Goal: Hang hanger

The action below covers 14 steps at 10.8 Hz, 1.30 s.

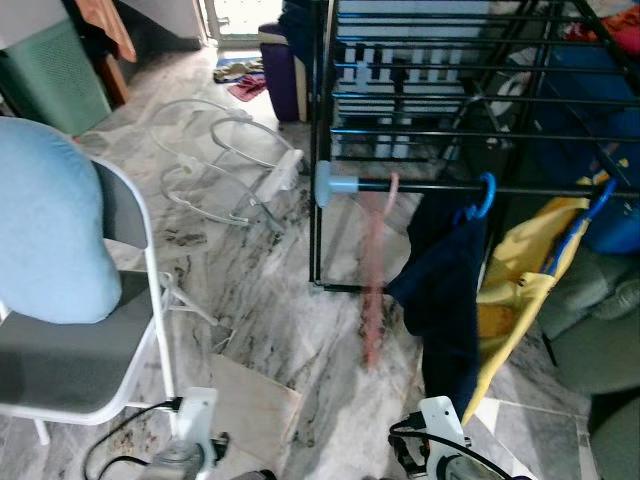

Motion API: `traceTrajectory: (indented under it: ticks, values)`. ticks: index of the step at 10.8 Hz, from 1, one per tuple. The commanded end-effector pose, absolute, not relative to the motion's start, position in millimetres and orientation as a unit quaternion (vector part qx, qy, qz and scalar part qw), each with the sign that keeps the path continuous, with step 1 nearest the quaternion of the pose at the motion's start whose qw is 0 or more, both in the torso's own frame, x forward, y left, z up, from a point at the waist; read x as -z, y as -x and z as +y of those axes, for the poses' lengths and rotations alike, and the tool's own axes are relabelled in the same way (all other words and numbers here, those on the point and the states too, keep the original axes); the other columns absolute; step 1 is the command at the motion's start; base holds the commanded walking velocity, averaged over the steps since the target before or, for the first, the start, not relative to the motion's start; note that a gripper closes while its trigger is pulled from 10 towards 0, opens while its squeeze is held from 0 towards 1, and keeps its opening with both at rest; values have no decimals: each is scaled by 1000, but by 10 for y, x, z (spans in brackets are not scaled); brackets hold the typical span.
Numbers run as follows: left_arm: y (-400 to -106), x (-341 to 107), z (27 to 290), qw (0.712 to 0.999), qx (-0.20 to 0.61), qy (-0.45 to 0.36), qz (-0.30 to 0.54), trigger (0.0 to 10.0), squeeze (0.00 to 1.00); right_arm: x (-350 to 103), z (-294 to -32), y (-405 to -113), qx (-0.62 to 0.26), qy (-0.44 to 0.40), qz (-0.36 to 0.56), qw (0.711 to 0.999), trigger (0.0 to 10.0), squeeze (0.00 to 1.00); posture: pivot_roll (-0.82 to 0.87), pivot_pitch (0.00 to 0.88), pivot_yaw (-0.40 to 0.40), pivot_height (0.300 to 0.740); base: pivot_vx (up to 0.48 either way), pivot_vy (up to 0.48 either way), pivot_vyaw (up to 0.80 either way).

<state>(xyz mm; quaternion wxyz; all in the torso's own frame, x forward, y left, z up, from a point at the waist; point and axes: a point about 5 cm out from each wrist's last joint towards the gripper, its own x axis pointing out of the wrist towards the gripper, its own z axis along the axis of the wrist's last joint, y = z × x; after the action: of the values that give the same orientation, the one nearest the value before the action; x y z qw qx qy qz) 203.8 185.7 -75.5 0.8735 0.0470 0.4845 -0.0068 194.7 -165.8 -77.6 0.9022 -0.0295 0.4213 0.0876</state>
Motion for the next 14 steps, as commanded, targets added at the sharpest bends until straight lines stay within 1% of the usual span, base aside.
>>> traceTrajectory:
  ticks: [1,3,4,5,7,8,9,11,12,13,14]
  values:
    - [-2010,768,1892,870,-1,-53,491,10000,0,800,-1647,-1910,-81,18,431,899,10000,0,-57,68,23,740,0,0,0]
    - [-2119,720,1786,879,4,-62,474,10000,0,797,-1661,-1920,-59,6,430,901,10000,0,-62,80,36,740,0,0,0]
    - [-2091,732,1820,878,2,-64,475,10000,0,782,-1688,-1950,-41,-2,425,904,10000,0,-62,81,38,740,0,0,0]
    - [-2130,713,1795,880,5,-66,471,10000,0,781,-1719,-1945,-28,-10,423,906,10000,0,-66,83,44,740,0,0,0]
    - [-2166,693,1784,881,13,-75,468,10000,0,792,-1719,-1920,-27,-11,423,906,10000,0,-70,85,47,740,-120,0,0]
    - [-2156,692,1836,880,11,-76,468,10000,0,795,-1720,-1913,-28,-10,424,905,10000,0,-75,89,51,740,-255,0,0]
    - [-2111,693,1997,879,6,-79,471,10000,0,799,-1736,-1904,-26,-8,426,904,10000,0,-75,91,52,740,-266,0,0]
    - [-2027,698,2204,874,-1,-88,477,10000,0,814,-1739,-1875,-27,-6,430,902,10000,0,-75,95,52,740,-287,0,0]
    - [-2012,700,2227,873,-2,-90,478,10000,0,816,-1733,-1871,-29,-4,431,902,10000,0,-75,94,50,740,0,0,0]
    - [-1997,709,2222,872,4,-96,480,10000,0,817,-1727,-1871,-31,-3,431,902,10000,0,-75,96,49,740,-300,0,0]
    - [-1986,728,2165,871,7,-95,481,10000,0,818,-1728,-1868,-31,-2,432,901,10000,0,-76,96,48,740,0,0,0]
